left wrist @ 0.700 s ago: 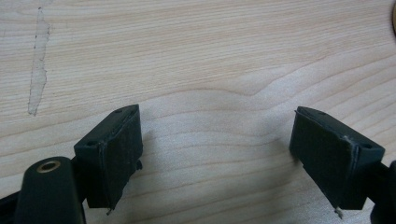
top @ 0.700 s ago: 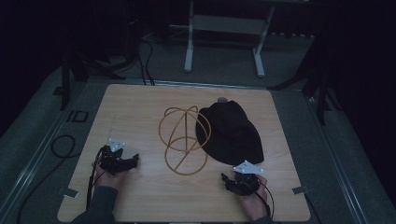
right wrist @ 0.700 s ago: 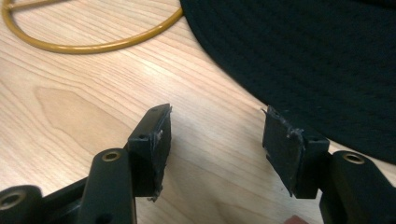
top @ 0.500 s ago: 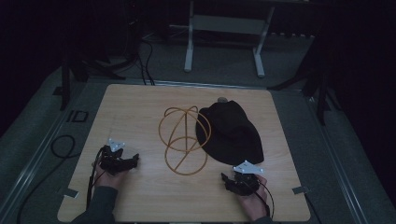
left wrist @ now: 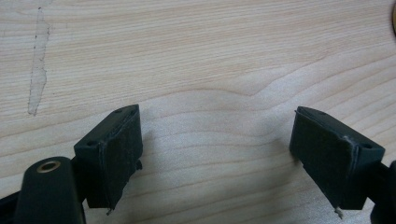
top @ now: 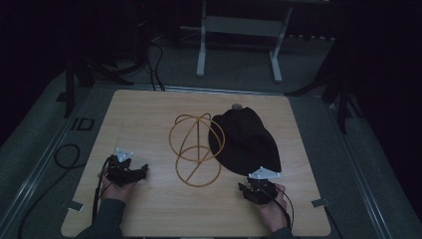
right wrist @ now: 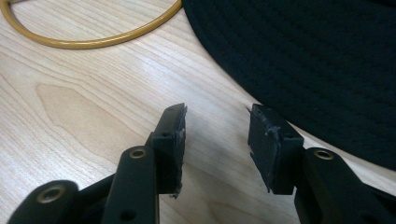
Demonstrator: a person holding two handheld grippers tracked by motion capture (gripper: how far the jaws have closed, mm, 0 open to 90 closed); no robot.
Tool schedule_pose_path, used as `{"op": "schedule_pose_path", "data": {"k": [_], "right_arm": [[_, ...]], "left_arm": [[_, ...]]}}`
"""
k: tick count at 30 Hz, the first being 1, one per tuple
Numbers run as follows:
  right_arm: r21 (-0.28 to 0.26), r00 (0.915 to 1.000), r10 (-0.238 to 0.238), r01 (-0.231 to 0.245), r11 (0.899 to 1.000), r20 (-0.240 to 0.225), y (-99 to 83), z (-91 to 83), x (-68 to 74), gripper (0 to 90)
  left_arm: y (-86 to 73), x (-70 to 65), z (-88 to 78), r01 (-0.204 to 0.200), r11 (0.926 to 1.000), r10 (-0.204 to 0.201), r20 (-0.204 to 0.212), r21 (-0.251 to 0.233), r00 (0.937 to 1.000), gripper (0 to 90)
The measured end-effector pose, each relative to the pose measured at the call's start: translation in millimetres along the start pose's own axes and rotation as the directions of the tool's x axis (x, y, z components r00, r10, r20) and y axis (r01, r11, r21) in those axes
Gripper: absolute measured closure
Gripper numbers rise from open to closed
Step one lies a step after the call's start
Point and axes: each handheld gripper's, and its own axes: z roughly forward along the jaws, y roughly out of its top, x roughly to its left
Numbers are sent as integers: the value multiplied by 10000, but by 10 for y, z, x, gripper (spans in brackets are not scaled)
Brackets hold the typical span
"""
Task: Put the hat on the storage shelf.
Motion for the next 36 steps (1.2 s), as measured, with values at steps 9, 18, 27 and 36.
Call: {"op": "schedule_pose_path", "data": {"k": [9, 18, 27, 36], "right_arm": [[79, 9991, -422, 421, 9991, 23, 198, -131, -84, 593], [201, 9978, -659, 659, 9976, 3, 369, -257, -224, 630], [479, 9972, -753, 753, 9960, -1, 586, -333, -362, 651], [645, 9960, -891, 892, 9939, -48, 777, -431, -467, 665]], "left_arm": [[0, 0, 0, 2, 10000, -2, -1, 1, 10000, 176], [0, 0, 0, 0, 10000, 0, -1, 1, 10000, 176], [-1, 1, 0, -15, 10000, 15, -3, -4, 10000, 176], [-1, 1, 0, -13, 10000, 13, -1, -5, 10000, 176]]}}
